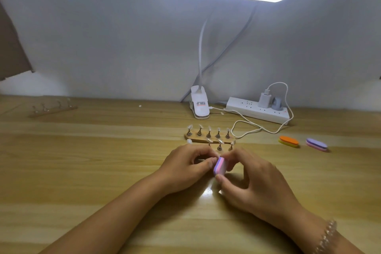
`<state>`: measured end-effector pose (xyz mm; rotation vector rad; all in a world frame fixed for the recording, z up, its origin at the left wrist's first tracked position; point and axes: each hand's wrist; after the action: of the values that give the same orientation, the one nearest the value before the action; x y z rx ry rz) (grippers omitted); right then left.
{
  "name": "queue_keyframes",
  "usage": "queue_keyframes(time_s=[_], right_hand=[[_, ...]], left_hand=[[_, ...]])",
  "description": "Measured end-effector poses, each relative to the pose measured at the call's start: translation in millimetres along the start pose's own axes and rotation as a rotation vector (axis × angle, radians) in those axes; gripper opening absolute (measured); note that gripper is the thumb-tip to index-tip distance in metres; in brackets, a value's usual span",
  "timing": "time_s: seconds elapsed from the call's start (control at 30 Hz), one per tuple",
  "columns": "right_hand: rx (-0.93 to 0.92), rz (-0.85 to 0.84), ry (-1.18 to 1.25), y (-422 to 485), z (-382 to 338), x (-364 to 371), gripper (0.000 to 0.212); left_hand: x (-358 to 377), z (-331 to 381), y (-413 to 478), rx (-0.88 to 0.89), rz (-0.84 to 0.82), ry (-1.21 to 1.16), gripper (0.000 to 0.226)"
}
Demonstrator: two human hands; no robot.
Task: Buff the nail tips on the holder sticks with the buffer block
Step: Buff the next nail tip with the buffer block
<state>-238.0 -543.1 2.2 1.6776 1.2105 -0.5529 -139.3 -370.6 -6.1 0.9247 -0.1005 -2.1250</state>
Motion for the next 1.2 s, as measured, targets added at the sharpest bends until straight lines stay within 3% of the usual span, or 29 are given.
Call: queue_keyframes(time_s=[0.17,0.33,0.47,0.6,0.73,0.87,1.03,1.2], right_hand=[[0.153,0.121,0.128,10.7,14.2,-1.8,0.021],[-0.012,0.032,0.059,2.8,3.9,1.1,0.027],[0.039,0.066,0.049,6.0,8.5,0.5,0.026],[-0.039,0.014,-0.017,1.8,3.2,0.0,0.030],[0.073,0.051,0.027,8.2,10.1,-1.3,0.028],[-0.022,0.009,-0.015,0.8,2.4,-0.2,0.029],[0.137,0.084,0.127,10.7,16.0,-1.7,0.026],[0.007,0.037,0.098,2.5,5.8,-1.6,0.028]], left_hand=[[2.5,-1.8,1.1,-0.011,0.055,-0.123,0.014],[1.8,-2.9,0.9,-0.023,0.032,-0.139,0.024],[0.8,-1.9,0.3,-0.035,0.017,-0.120,0.021],[0.9,-2.4,1.0,-0.024,-0.022,-0.063,0.013],[0.6,-3.4,0.7,-0.022,0.001,-0.001,0.011],[0.0,-3.3,0.5,-0.025,0.006,-0.034,0.011],[0.7,-2.2,0.1,-0.059,0.014,-0.061,0.006],[0.6,-1.6,-0.1,-0.086,0.014,-0.098,0.013]])
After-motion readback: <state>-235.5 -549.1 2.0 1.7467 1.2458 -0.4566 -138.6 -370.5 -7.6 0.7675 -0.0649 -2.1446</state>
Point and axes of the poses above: each hand's wrist, its own y-axis towards the middle knuckle, its own x-axis out of the palm, z = x × y, and after that the axes turned 6 degrees about x, right-handed
